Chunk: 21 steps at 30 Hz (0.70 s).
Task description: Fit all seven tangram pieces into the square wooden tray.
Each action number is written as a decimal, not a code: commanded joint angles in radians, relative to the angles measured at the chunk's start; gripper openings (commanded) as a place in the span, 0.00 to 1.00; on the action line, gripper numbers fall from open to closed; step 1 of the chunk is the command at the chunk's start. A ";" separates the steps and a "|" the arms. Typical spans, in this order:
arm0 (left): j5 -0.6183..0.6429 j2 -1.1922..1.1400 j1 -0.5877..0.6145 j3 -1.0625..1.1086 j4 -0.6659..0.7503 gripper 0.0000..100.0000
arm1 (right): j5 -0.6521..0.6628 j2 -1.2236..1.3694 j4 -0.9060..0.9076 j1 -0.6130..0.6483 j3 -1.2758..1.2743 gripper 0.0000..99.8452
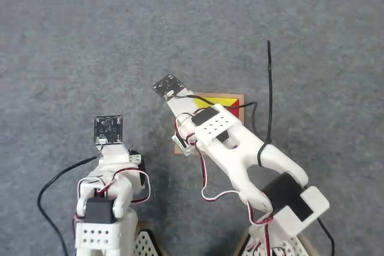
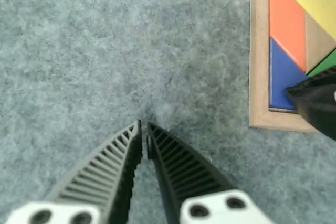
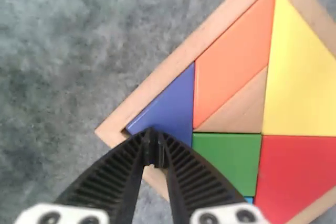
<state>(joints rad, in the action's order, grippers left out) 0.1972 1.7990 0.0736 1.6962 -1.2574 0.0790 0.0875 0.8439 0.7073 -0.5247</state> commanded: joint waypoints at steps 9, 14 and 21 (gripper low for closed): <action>-0.014 0.020 0.006 -0.013 -0.005 0.01 | 0.015 -0.206 -0.005 -0.010 -0.035 0.02; -0.014 0.020 0.006 -0.013 -0.005 0.01 | 0.020 -0.406 -0.005 -0.044 -0.150 0.02; -0.014 0.020 0.006 -0.013 -0.005 0.01 | 0.020 -0.641 -0.004 -0.191 -0.304 0.02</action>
<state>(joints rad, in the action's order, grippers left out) 0.1972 1.7990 0.0736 1.6962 -1.2574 0.0852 -0.4312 0.8439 0.5738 -0.8055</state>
